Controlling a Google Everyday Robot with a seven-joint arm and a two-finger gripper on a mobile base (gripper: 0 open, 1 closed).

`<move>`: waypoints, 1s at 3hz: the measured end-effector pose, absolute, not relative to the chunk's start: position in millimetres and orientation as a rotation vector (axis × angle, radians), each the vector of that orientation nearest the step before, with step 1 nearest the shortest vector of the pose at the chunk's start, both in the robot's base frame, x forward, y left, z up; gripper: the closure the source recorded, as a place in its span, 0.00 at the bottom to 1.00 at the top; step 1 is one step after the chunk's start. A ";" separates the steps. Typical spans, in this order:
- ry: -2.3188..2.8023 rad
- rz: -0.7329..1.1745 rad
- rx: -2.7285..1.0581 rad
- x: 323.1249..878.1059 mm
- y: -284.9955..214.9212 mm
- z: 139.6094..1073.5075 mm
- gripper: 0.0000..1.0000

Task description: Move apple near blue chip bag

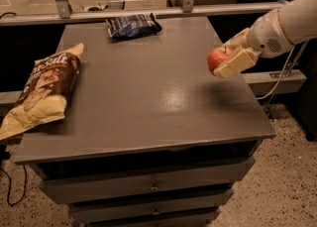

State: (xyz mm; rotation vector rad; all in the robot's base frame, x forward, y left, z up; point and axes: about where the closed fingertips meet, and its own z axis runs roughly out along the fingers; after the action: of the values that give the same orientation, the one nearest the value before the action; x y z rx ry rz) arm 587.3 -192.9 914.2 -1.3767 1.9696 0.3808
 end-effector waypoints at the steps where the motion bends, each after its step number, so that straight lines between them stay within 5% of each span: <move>1: 1.903 0.366 -1.355 616.7 -174.6 919.2 1.00; 3: 1.738 0.288 -1.287 752.9 -111.2 929.0 1.00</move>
Offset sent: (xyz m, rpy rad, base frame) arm 0.2015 0.0841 0.0411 0.1279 -0.3491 -0.0261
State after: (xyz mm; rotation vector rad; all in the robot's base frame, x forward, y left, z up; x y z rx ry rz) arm 752.9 -111.2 929.0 -1.2867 1.7381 0.2880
